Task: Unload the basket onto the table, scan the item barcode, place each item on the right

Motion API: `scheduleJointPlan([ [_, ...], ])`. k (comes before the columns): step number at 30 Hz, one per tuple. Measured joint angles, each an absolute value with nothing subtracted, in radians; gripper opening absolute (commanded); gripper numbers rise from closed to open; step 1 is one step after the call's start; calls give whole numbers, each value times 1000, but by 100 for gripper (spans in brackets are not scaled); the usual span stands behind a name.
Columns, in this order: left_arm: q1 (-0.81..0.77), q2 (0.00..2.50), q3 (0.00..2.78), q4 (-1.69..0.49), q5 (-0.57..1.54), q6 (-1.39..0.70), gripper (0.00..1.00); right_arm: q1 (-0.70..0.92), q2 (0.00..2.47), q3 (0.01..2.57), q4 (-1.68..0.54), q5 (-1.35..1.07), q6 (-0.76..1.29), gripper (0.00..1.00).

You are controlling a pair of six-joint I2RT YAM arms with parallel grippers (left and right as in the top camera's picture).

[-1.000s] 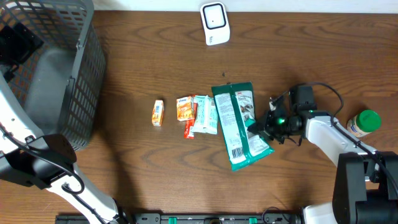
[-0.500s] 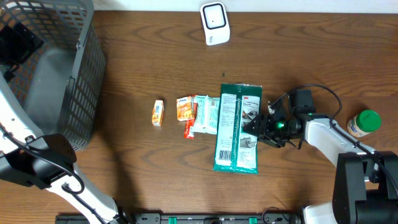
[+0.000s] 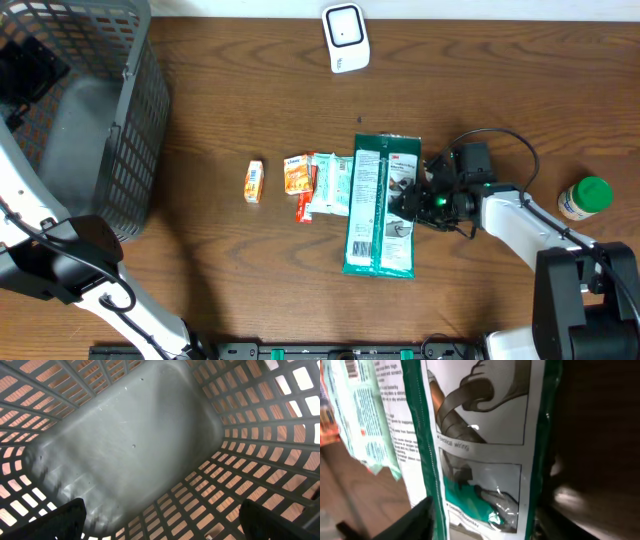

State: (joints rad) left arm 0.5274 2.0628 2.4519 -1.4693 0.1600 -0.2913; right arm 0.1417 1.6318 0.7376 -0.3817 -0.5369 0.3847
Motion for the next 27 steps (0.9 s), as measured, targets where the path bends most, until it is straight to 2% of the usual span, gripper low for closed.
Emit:
scheduleJointPlan([
  [2,527,2063,2452,-1469,160,-291,98,155,1632,733,-371,-527,394,45],
  [5,527,2063,2452,-1469,160,-291,98,178,1632,728,-346,-515,406,18],
  [6,527,2063,2452,-1469,160,-291,98,184,1632,728,-340,-514,406,6],
  [7,527,2063,2452,-1469,160,-291,98,191,1632,728,-334,-513,411,1],
  [15,527,2063,2452,-1469,160,-291,98,182,1629,724,-257,-625,385,1],
  [27,527,2063,2452,-1469,160,-291,98,3,1503,724,-302,-985,275,1],
])
